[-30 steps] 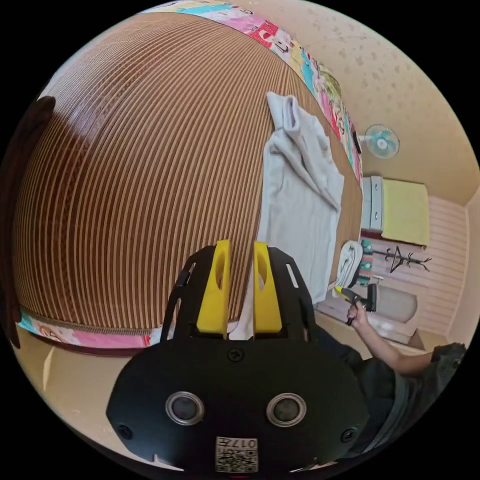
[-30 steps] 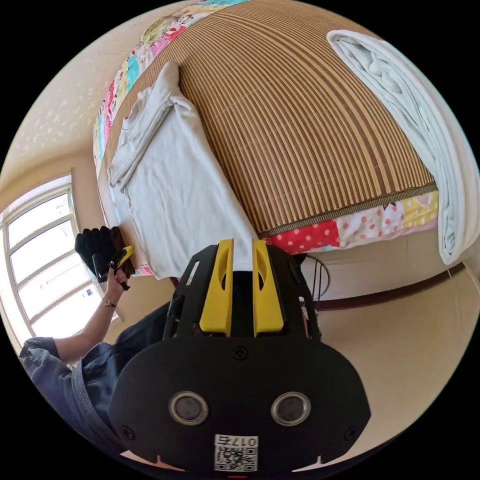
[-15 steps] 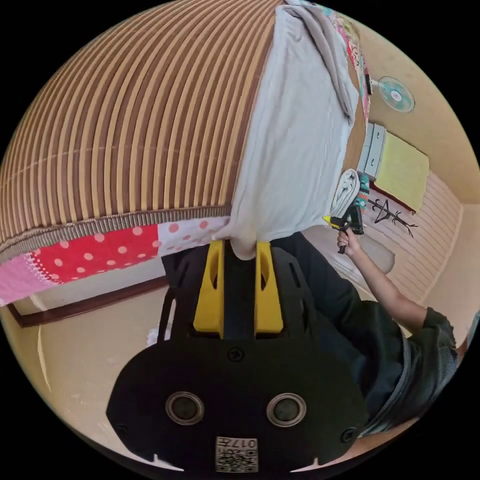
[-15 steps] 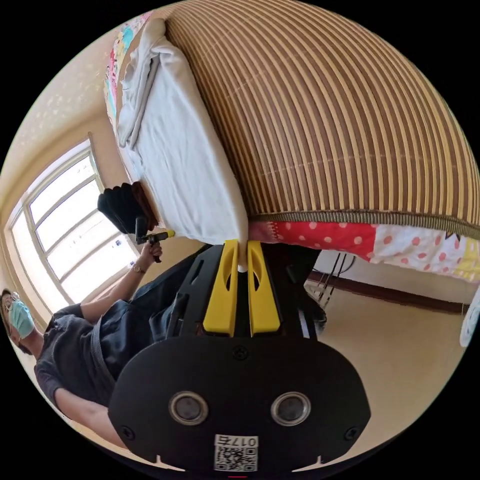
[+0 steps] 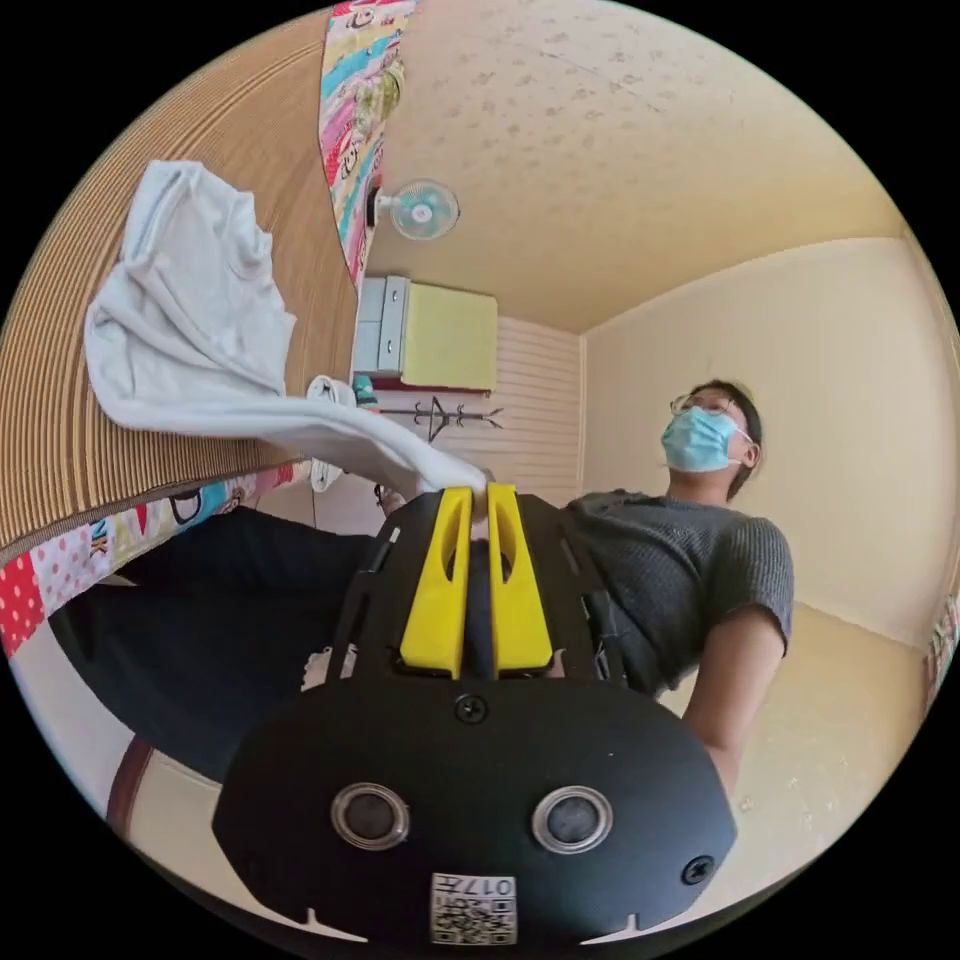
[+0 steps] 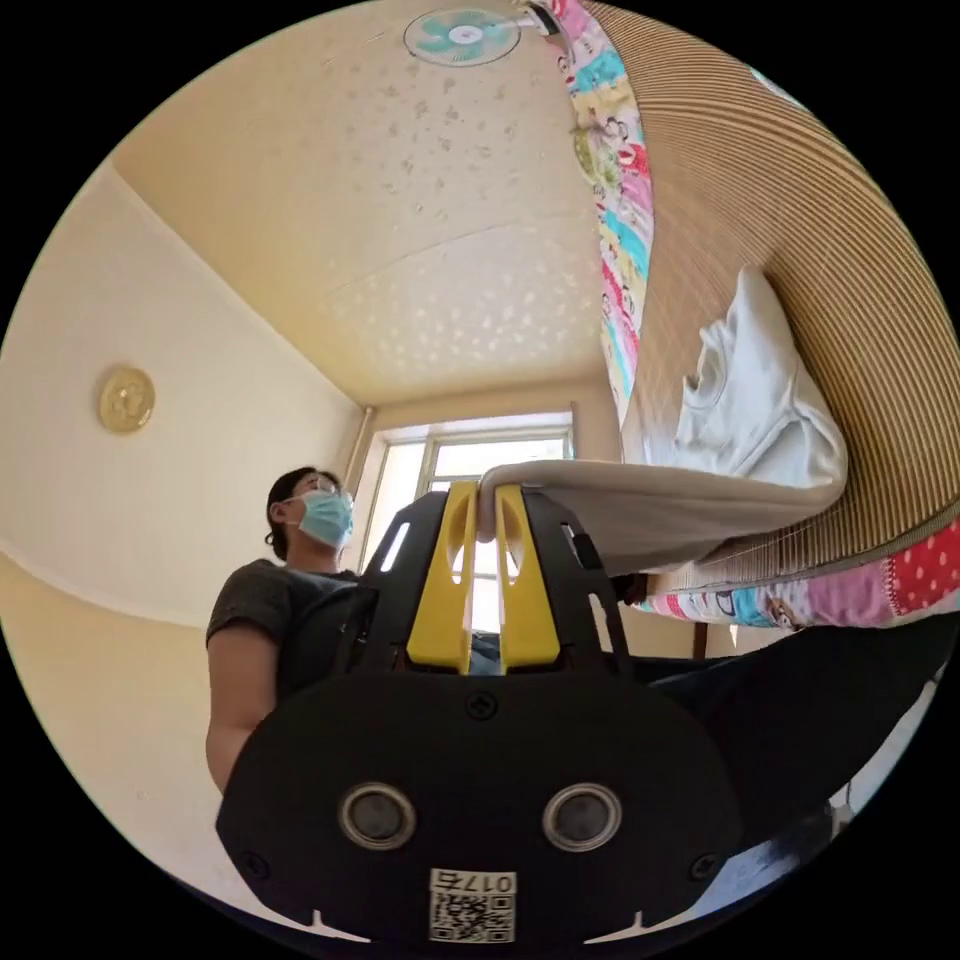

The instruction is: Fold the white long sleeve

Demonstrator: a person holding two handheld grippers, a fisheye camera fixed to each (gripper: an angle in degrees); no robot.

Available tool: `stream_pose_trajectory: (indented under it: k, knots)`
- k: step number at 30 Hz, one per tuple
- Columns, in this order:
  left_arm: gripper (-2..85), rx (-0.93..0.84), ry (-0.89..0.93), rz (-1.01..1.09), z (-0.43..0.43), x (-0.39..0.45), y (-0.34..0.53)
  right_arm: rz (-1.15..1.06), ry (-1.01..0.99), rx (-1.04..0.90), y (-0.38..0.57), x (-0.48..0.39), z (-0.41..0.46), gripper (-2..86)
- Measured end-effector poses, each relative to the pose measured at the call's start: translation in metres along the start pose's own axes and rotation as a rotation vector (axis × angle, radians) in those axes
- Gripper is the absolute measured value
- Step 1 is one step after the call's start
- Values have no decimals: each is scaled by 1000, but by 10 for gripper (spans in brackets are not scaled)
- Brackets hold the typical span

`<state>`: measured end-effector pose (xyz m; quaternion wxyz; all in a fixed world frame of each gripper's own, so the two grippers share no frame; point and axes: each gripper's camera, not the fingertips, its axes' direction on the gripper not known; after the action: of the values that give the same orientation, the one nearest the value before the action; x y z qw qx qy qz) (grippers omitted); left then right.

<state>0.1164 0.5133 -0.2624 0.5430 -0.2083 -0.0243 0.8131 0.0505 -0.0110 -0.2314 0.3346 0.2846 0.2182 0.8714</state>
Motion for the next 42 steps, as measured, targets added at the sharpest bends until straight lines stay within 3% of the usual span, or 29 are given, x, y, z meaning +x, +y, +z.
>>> stream_pose_trajectory:
  k: [4,7,15,18,20,23,27,30,32,36,37,40,42]
  knots:
    - [31,284,-155,-213,-25,-44,-45,213,120,260,-64,73,4,23]
    - [31,453,-111,-286,-29,-84,-97,255,101,369,-124,119,24,26]
    - [70,662,-215,-405,-40,-159,-230,281,375,323,-239,188,80,63]
    - [89,815,-244,-334,-53,-146,-225,117,548,258,-250,173,91,67]
    - [100,796,-310,-268,-51,-135,-225,36,762,88,-253,171,111,71]
    - [121,617,-642,-234,-22,-124,-236,5,1002,-82,-247,194,136,75]
    - [134,388,-1042,-169,47,-145,-271,-30,1095,-223,-241,235,165,73]
    - [84,347,-1126,-145,78,-172,-296,-73,1161,-347,-238,270,194,52]
    - [50,447,-1059,-219,71,-193,-299,-50,1239,-435,-237,305,208,27]
    - [42,734,-539,-365,20,-264,-261,11,1257,-460,-239,344,206,12]
    - [45,743,-504,-372,17,-272,-255,17,1264,-453,-238,349,207,10]
    - [78,735,-619,-300,12,-262,-224,-53,1340,-491,-227,349,225,8]
    - [138,620,-749,-240,19,-252,-199,-107,1341,-537,-215,347,240,8]
